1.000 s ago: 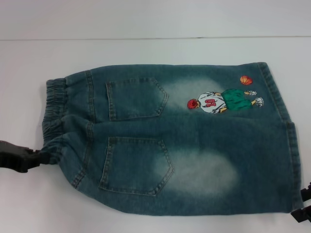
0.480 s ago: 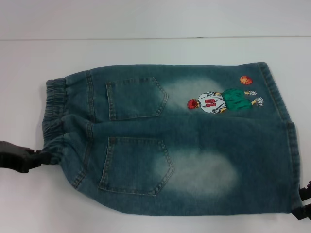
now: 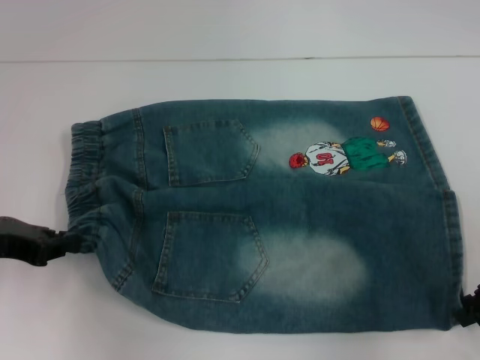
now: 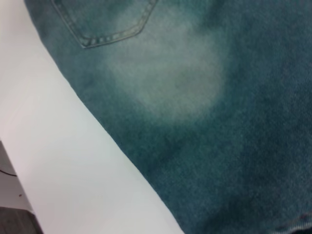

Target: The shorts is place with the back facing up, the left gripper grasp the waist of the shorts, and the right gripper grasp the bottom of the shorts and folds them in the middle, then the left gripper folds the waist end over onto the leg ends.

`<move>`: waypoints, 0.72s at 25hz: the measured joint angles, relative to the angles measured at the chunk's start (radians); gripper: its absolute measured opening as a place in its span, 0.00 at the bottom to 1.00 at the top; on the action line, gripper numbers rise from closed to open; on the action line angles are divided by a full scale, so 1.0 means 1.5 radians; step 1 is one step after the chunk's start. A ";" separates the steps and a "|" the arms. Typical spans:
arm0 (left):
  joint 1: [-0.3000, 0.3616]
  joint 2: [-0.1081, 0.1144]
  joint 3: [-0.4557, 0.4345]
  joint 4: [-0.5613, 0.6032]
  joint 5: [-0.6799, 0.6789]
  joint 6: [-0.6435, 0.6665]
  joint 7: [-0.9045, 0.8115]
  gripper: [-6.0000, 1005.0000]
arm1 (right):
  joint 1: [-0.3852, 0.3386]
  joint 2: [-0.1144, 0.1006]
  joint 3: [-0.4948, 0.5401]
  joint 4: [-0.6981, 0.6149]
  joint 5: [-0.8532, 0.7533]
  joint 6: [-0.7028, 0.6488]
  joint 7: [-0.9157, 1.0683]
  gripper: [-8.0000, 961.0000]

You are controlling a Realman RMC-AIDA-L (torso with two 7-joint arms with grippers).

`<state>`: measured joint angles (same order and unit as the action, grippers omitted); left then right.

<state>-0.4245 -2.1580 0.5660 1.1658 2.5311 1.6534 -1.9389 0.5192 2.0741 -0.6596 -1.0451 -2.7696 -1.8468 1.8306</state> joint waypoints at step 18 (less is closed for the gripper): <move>-0.005 0.002 0.000 0.003 -0.015 0.006 0.000 0.08 | 0.003 0.009 0.002 0.007 -0.003 0.021 0.015 0.04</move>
<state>-0.4325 -2.1544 0.5661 1.1709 2.5091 1.6619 -1.9389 0.5239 2.0876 -0.6563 -1.0350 -2.7735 -1.8160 1.8532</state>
